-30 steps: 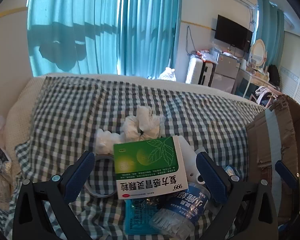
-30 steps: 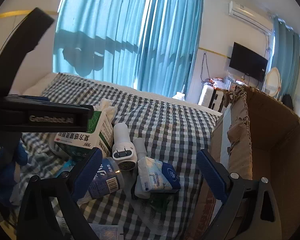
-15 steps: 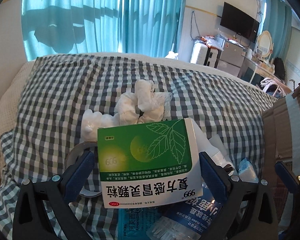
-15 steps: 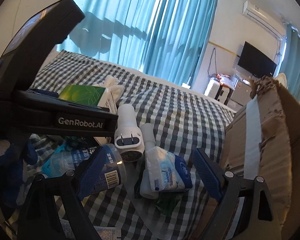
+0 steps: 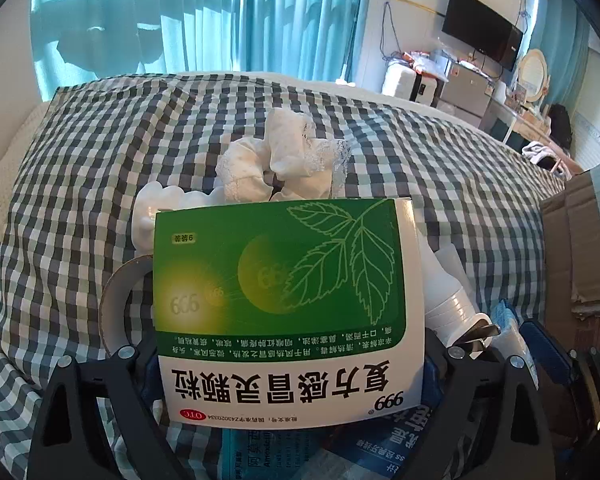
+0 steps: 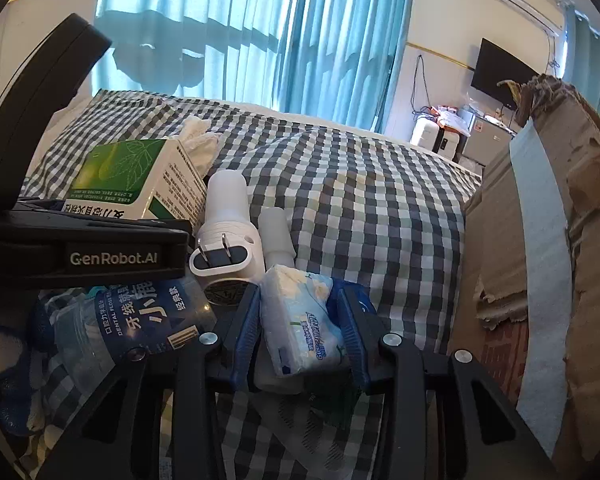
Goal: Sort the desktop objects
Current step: 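Grasp the green medicine box with the left tool while the right tool grasps the tissue pack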
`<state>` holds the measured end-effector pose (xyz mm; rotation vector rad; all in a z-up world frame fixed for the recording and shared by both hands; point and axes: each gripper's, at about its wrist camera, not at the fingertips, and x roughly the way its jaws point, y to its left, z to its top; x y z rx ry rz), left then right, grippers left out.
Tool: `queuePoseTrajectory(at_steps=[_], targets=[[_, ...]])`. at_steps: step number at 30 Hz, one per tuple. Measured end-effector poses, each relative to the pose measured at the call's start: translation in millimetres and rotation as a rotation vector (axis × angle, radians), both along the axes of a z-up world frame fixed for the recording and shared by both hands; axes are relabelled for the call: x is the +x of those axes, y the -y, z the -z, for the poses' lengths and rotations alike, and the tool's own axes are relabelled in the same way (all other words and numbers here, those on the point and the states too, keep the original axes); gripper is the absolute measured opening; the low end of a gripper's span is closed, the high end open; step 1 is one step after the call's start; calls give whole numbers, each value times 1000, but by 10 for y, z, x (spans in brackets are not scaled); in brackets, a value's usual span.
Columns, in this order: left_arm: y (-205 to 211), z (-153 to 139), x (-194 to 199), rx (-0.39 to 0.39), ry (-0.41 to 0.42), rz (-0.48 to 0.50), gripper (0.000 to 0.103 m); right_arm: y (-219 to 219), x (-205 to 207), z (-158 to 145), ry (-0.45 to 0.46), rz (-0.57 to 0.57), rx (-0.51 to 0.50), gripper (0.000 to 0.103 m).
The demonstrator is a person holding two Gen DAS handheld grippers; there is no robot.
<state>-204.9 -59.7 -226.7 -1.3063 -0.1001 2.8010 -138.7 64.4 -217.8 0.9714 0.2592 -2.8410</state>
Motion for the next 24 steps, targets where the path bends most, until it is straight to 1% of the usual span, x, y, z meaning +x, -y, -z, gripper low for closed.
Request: queuePoseTrajectory(at_steps=[3, 5, 9, 12, 17, 19, 24], targets=[[2, -15, 46, -6, -18, 8, 93, -61, 28, -33, -14, -1, -34, 32], [-14, -41, 86, -11, -32, 13, 93, -79, 49, -43, -17, 3, -50, 30], [-16, -164, 137, -7, -65, 17, 93, -98, 123, -94, -41, 8, -77, 27], [21, -268, 180, 0, -89, 17, 93, -116, 172, -196, -63, -4, -91, 24], [48, -470, 298, -13, -137, 7, 93, -126, 234, -370, -96, -26, -125, 22], [59, -568, 333, -28, -158, -4, 93, -117, 287, -441, -112, -34, -127, 22], [164, -768, 494, -34, -200, -22, 93, -59, 398, -642, -145, -62, -147, 22]])
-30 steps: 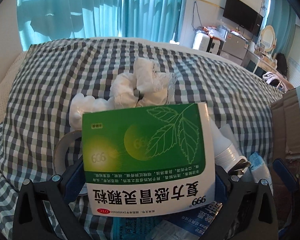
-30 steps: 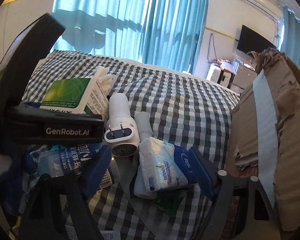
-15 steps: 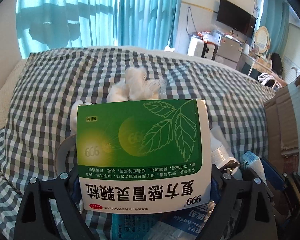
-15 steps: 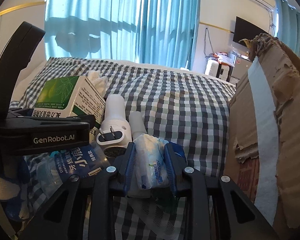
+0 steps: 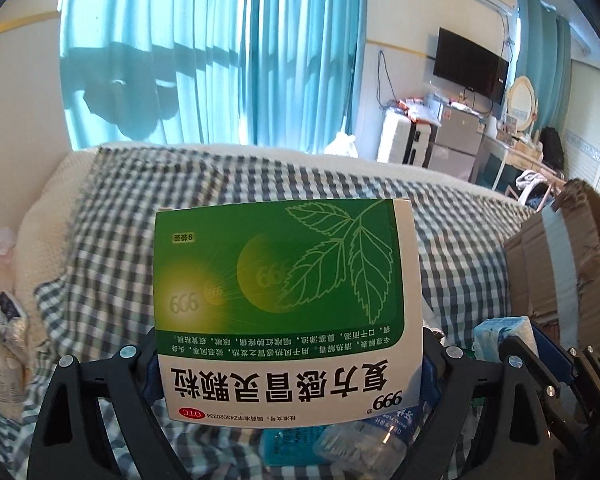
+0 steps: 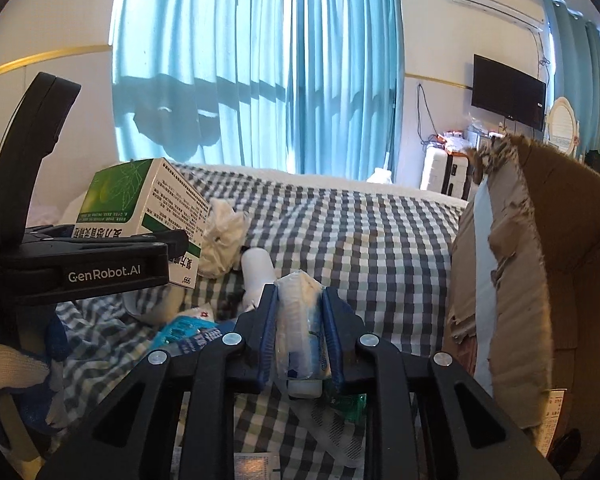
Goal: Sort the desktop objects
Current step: 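Lift both held items and carry them over the cardboard box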
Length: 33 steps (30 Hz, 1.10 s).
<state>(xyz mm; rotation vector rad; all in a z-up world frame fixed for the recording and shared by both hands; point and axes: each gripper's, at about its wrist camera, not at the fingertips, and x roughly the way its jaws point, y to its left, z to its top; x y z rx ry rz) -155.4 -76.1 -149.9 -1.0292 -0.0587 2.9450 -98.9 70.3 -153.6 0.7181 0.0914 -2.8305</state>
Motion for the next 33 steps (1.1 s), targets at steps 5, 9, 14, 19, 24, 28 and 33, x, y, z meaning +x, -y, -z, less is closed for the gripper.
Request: queuePoseTrajectory(at_steps=[5, 9, 14, 19, 24, 28, 33], targets=[[10, -257, 182, -15, -42, -20, 93, 41, 140, -165, -44, -17, -30, 22], [13, -476, 345, -32, -91, -22, 93, 36, 274, -324, -89, -30, -42, 22], [25, -730, 577, -37, -151, -27, 93, 50, 492, -572, -156, -45, -54, 22], [-10, -975, 802, -50, -207, -40, 93, 20, 757, -812, -228, -53, -63, 22], [-94, -1189, 1031, -61, -266, -41, 93, -42, 1002, -1022, -294, -55, -74, 22], [-220, -1350, 1225, -76, -313, -23, 93, -115, 1145, -1182, -335, -46, -80, 22], [-417, -1444, 1387, -108, -352, 15, 93, -226, 1293, -1320, -361, -26, -91, 22]])
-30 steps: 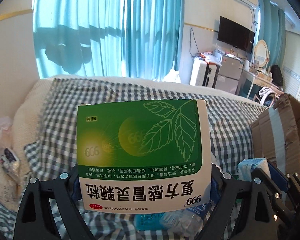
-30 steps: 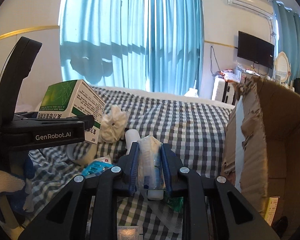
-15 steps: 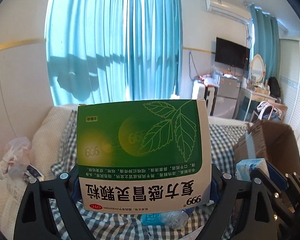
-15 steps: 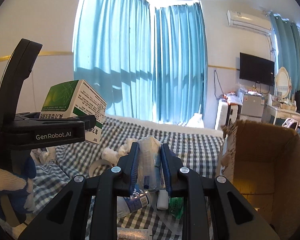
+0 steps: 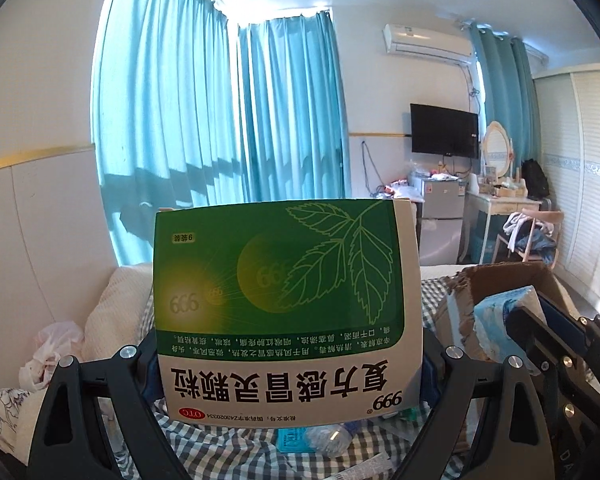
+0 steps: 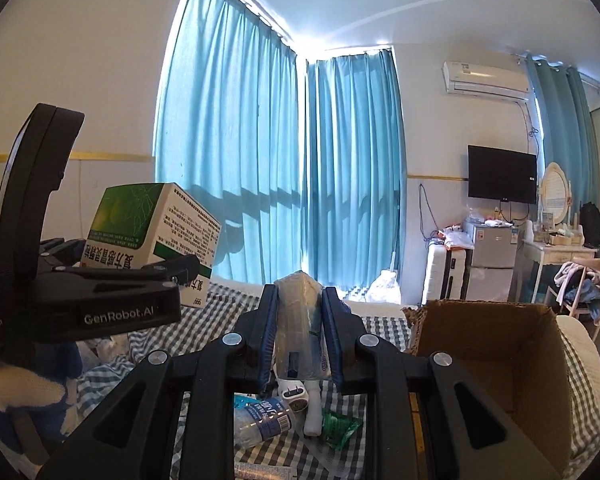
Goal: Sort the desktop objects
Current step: 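Lift both held items and carry them over the cardboard box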
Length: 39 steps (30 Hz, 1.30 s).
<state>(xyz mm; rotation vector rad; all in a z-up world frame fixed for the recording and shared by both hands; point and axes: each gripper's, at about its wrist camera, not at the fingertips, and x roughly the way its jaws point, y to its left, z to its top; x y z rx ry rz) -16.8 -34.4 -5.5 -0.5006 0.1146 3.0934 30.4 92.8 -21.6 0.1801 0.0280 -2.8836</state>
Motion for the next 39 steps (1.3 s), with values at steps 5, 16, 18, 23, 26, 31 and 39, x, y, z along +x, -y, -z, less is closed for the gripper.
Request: queuePoseTrajectory(at_steps=[5, 16, 18, 23, 26, 31, 39], targets=[[-80, -52, 70, 33, -22, 56, 93, -151, 143, -109, -41, 11, -12, 22], [-375, -129, 133, 80, -43, 168, 93, -637, 376, -303, -88, 93, -42, 22], [-449, -143, 153, 87, -43, 195, 93, -729, 421, -335, -98, 119, -42, 22], [-681, -182, 215, 84, -70, 232, 93, -989, 496, -381, -101, 168, -53, 22], [-841, -197, 240, 79, -76, 263, 93, -1146, 535, -415, -97, 197, -55, 22], [-1102, -194, 269, 62, -77, 310, 93, -1324, 608, -365, -89, 226, -27, 22], [-1487, -96, 176, 41, -40, 379, 93, -1641, 499, -218, -41, 273, -71, 22]])
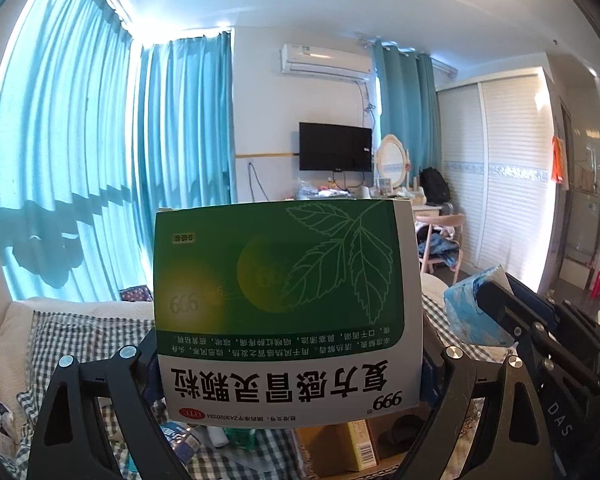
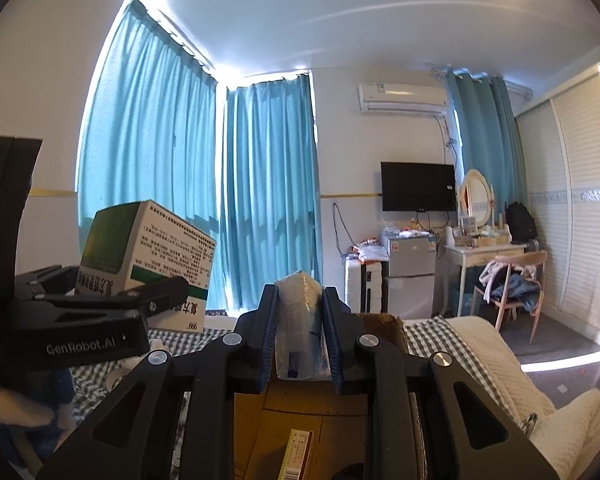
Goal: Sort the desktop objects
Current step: 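Lift both held items and carry them over the cardboard box, then open the left tool to drop the green box while the right tool drops the tissue pack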
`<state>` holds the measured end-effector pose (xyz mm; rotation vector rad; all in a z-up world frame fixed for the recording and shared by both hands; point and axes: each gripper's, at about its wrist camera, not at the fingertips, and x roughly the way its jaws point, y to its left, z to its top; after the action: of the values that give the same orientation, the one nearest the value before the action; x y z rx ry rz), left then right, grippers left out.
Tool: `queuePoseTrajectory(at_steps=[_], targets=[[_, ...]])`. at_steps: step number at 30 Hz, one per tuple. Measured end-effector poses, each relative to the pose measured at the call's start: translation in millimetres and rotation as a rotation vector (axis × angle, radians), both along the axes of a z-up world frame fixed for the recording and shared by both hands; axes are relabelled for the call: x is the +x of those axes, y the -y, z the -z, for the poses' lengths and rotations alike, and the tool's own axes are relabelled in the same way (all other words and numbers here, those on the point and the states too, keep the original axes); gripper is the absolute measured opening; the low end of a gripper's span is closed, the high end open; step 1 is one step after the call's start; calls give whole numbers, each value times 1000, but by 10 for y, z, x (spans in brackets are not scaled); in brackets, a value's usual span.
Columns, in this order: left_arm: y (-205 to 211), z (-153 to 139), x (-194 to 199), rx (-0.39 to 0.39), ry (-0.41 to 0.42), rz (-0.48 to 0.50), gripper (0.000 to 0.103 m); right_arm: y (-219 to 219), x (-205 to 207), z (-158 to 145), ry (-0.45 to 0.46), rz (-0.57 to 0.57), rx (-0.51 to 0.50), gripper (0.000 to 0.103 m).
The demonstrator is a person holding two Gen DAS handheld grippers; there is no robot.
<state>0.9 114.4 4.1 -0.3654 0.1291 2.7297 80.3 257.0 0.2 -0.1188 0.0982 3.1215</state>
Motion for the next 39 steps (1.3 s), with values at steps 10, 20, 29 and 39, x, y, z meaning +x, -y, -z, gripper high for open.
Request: queuePoseTrajectory(at_steps=[10, 20, 29, 39], targets=[[-357, 380, -318, -67, 89, 66, 93, -364, -241, 226, 92, 53, -38, 22], [-685, 716, -662, -120, 155, 109, 93, -528, -656, 646, 214, 50, -76, 22], [-927, 965, -972, -143, 219, 134, 93, -630, -937, 982, 315, 62, -98, 22], [-1005, 1140, -1121, -178, 295, 120, 95, -661, -1108, 1116, 381, 60, -78, 23]])
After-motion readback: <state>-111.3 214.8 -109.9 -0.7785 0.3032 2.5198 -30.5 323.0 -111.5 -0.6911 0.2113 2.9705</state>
